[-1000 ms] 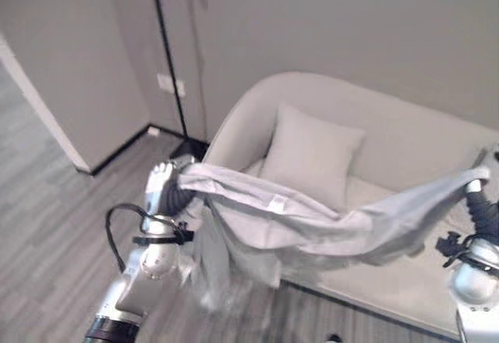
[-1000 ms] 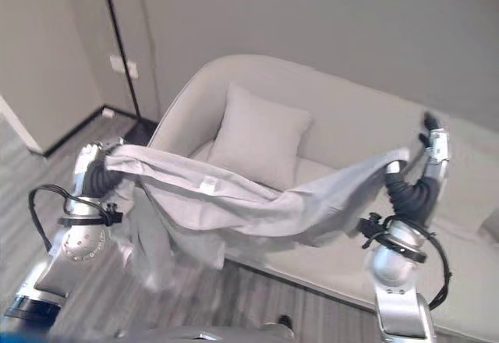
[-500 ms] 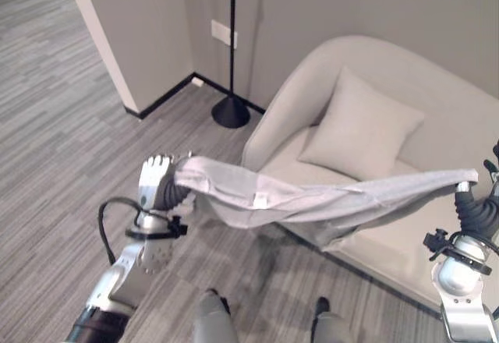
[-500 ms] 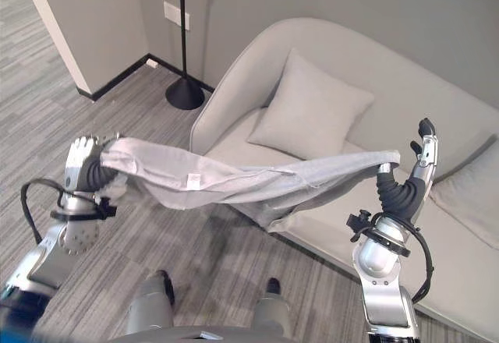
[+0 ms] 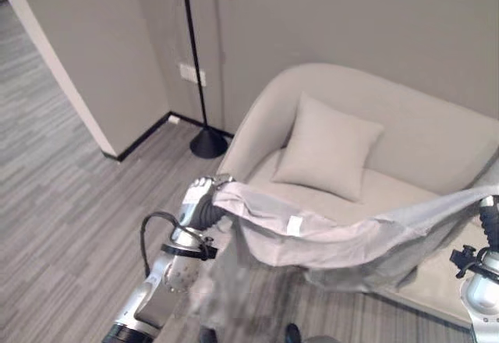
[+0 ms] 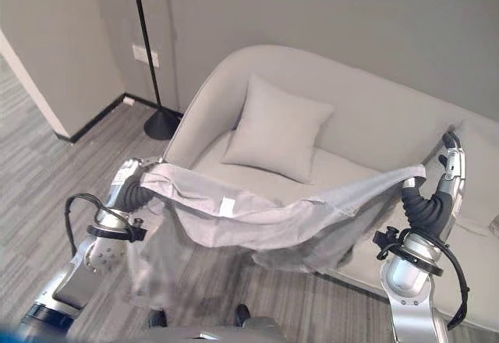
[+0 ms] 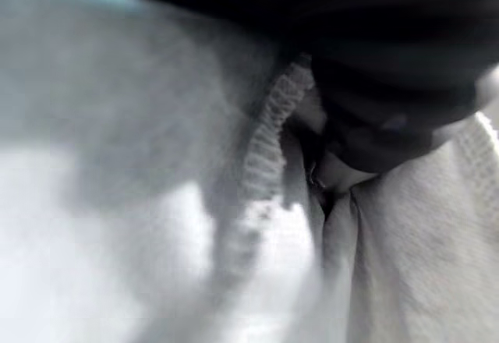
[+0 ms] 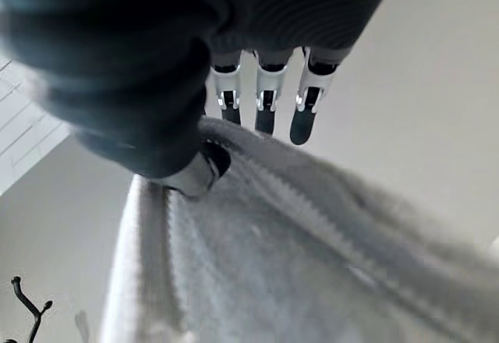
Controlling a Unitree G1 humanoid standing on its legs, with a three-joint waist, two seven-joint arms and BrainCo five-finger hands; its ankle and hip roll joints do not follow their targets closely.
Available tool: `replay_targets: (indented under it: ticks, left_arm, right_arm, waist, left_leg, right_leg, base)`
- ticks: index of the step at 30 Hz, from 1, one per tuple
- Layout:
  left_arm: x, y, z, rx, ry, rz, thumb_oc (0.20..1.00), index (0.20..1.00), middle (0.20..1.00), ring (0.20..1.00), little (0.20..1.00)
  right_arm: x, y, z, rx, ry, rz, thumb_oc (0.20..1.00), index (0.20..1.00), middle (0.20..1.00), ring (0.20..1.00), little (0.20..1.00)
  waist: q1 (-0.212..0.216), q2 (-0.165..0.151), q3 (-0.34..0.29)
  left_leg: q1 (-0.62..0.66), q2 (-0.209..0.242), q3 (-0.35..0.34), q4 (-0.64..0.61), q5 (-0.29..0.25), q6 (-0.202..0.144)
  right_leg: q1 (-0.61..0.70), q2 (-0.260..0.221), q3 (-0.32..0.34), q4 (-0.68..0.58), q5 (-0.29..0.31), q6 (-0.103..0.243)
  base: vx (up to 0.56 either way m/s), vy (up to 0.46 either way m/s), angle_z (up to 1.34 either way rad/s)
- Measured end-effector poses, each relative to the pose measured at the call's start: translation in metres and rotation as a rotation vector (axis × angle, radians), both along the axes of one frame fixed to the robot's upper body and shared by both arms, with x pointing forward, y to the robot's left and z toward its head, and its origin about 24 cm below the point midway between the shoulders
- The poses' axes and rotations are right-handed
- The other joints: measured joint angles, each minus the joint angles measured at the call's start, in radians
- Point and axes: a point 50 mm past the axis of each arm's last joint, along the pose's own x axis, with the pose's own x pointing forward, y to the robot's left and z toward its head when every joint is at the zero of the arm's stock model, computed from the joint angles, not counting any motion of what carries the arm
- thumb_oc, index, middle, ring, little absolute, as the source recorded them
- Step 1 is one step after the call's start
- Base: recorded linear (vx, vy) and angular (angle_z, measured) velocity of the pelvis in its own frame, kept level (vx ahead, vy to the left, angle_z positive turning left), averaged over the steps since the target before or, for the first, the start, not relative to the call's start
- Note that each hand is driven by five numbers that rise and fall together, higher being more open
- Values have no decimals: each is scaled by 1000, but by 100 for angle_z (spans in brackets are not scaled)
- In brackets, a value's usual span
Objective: Hang the clothes on the sofa on the clothes rack.
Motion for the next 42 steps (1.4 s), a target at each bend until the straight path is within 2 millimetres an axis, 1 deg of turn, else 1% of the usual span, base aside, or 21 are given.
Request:
replay_targets:
  ticks: [2,5,8,12,16,18,21,22,23,26,27,30,31,32,33,34,35,36,37,40,42]
  left_arm:
    - [-1,-5,-4,-1,16,-19,200,200,200,200,200]
    - [-1,-7,-4,-18,17,-20,200,200,200,200,200]
    - [-2,-6,-7,-18,27,-13,200,200,200,200,200]
    - [0,-6,-5,-16,20,-14,200,200,200,200,200]
    - [10,-10,-2,3,5,-34,200,200,200,200,200]
    - [21,-22,-4,-1,17,-82,200,200,200,200,200]
    - [24,-44,-6,-24,21,-155,200,200,200,200,200]
    - [24,-47,-5,-24,16,-170,200,200,200,200,200]
    - [25,-43,-4,-12,15,-163,200,200,200,200,200]
    - [25,-52,-5,13,19,-210,200,200,200,200,200]
    - [26,-51,-3,24,12,-218,200,200,200,200,200]
    - [30,-31,8,131,-22,-209,200,200,200,200,200]
    - [31,-26,8,147,-21,-198,200,200,200,200,200]
    - [32,-27,8,150,-18,-200,200,200,200,200,200]
    - [32,-29,6,140,-13,-201,200,200,200,200,200]
    - [31,-34,2,117,0,-207,200,200,200,200,200]
    - [29,-40,1,88,4,-214,200,200,200,200,200]
    - [26,-40,0,82,8,-218,200,200,200,200,200]
    - [16,-30,-5,65,35,-182,200,200,200,200,200]
    - [16,-37,-8,51,59,-204,200,200,200,200,200]
    - [16,-45,-8,38,67,-231,200,200,200,200,200]
  right_arm:
    - [2,-2,-3,-3,24,1,200,200,200,200,200]
    - [3,-5,0,-34,28,6,200,200,200,200,200]
    - [4,-6,0,-36,34,2,200,200,200,200,200]
    - [3,-6,0,-34,37,2,200,200,200,200,200]
    - [6,-4,-1,-8,24,10,200,200,200,200,200]
    - [20,2,10,26,-55,34,200,200,200,200,200]
    - [35,5,22,17,-107,65,200,200,200,200,200]
    - [36,6,22,25,-108,69,200,200,200,200,200]
    - [35,12,12,63,-84,77,200,200,200,200,200]
    - [23,10,-4,82,-10,55,200,200,200,200,200]
    - [23,12,-6,89,-1,61,200,200,200,200,200]
    - [30,21,-1,118,-45,85,200,200,200,200,200]
    - [34,27,0,136,-57,105,200,200,200,200,200]
    - [36,33,-1,141,-54,128,200,200,200,200,200]
    - [38,37,-2,142,-44,149,200,200,200,200,200]
    - [35,37,-7,139,-15,154,200,200,200,200,200]
    - [29,32,-10,118,10,146,200,200,200,200,200]
    - [29,30,-9,93,30,154,200,200,200,200,200]
    - [33,31,-4,77,12,177,200,200,200,200,200]
    - [27,22,-5,68,17,138,200,200,200,200,200]
    - [24,14,-2,45,18,110,200,200,200,200,200]
  waist:
    - [4,10,3]
    - [3,64,9]
    - [11,81,11]
    - [-1,82,13]
    - [2,16,58]
    - [3,18,93]
    - [12,62,109]
    - [13,59,114]
    - [14,25,119]
    - [32,33,118]
    - [27,45,108]
    - [32,33,60]
    - [30,17,51]
    - [17,18,51]
    - [10,31,54]
    - [17,58,53]
    - [14,77,51]
    - [11,84,55]
    - [12,93,58]
    - [-27,105,61]
    - [-58,81,50]
  left_leg:
    - [-38,9,39,86,0,0]
    - [-28,33,80,53,-14,-5]
    - [-2,36,98,2,-31,-4]
    - [-10,8,100,-13,-21,12]
    - [-84,20,52,97,-52,7]
    - [-137,169,-65,126,-72,-33]
    - [-82,199,-165,9,-87,-51]
    - [-71,161,-165,27,-43,-169]
    - [-74,107,-136,70,-62,-145]
    - [-158,48,-139,275,-205,-87]
    - [-176,22,-122,324,-260,-46]
    - [-194,-37,18,341,-282,64]
    - [-193,-62,57,350,-288,84]
    - [-185,-76,65,336,-294,106]
    - [-165,-84,63,294,-283,132]
    - [-131,-79,55,207,-235,140]
    - [-91,-85,56,119,-191,148]
    - [-42,-97,76,50,-167,161]
    - [58,-96,138,-86,-130,165]
    - [97,-110,140,-150,-110,155]
    - [105,-162,115,-154,-111,154]
  right_leg:
    - [18,-3,-19,-6,1,-6]
    - [26,13,-45,-19,-9,-22]
    - [5,5,-23,3,-14,-28]
    - [-19,-20,-10,5,-3,-20]
    - [-35,-58,-7,7,10,-36]
    - [-61,-65,41,24,-9,-9]
    - [-91,-128,137,58,-45,51]
    - [-83,-178,149,39,-28,78]
    - [-82,-230,156,34,11,57]
    - [-56,-280,153,10,156,-6]
    - [-80,-300,153,22,267,-35]
    - [-245,-350,65,120,505,-79]
    - [-264,-379,24,110,548,-129]
    - [-268,-381,6,132,546,-128]
    - [-287,-367,-7,181,483,-97]
    - [-300,-301,9,237,294,-36]
    - [-295,-234,10,248,209,0]
    - [-281,-168,-3,233,151,8]
    - [-288,-46,-44,229,68,-4]
    - [-304,118,-56,199,43,-20]
    - [-258,115,-20,77,104,-55]
  base:
    - [92,71,23]
    - [110,80,16]
    - [145,140,-15]
    - [113,145,-17]
    - [212,317,-6]
    - [480,630,-29]
    - [369,437,-51]
    - [446,467,-46]
    - [378,460,-10]
    - [296,375,7]
    - [290,395,-18]
    - [260,582,-59]
    - [142,576,-66]
    - [54,270,-24]
    - [61,269,-7]
    - [88,295,-1]
    - [132,396,-11]
    - [197,486,-79]
    - [112,276,-97]
    - [55,144,-24]
    - [42,54,42]
